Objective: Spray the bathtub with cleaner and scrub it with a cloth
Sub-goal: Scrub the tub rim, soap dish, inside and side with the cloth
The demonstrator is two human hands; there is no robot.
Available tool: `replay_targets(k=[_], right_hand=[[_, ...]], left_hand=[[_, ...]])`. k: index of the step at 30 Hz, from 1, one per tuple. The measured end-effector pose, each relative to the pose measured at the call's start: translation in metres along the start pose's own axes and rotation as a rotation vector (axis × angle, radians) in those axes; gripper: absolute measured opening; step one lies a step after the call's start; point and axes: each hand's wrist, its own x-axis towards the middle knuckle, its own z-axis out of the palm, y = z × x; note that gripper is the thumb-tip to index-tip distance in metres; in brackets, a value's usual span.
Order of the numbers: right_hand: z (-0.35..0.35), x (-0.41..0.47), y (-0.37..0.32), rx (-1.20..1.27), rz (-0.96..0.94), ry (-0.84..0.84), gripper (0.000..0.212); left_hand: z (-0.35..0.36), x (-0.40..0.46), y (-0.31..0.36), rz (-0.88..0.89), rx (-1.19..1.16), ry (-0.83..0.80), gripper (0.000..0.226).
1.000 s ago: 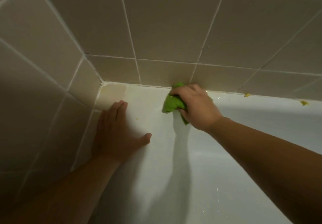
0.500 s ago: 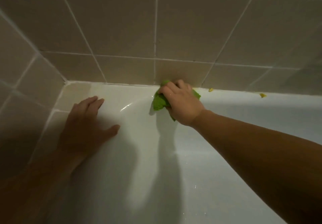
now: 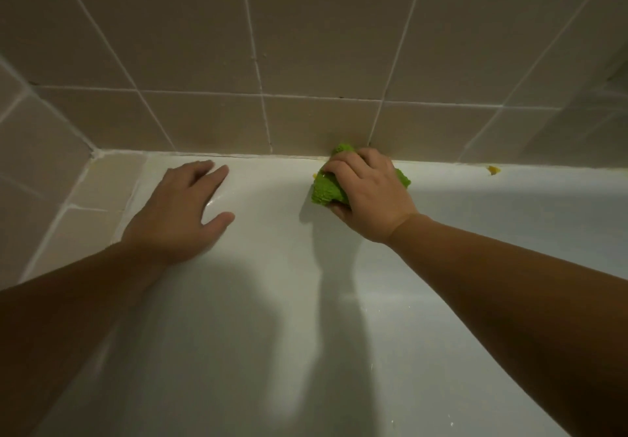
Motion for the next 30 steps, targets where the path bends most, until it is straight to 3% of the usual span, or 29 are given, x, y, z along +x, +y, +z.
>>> replay_targets(k=[4,8,15,21,30], right_hand=[[-0.002,-0.014,0.021,-0.015,-0.034,0.001,0.049],[-0.007,-0.039,0.040,-0.040,0.098,0.063,0.053],[0.007,0.002,-0.010,0.162,0.121,0.112,0.046],[0.020,0.024,-0.033,0.003,-0.073,0.086,0.034],[-0.018,-0.044,0.064,-0.123,-0.016,0.035,0.042]], left_hand=[[0.005,0.012,0.008,0.087,0.064,-0.022,0.072],[0.009,0.019,0.020,0.105,0.092,-0.014,0.069],[0.017,0.029,0.043,0.096,-0.002,0.019,0.066],[0.023,0.033,0.044,0.134,0.002,0.058,0.065],[0.036,0.036,0.061,0.116,0.217,0.126,0.062]])
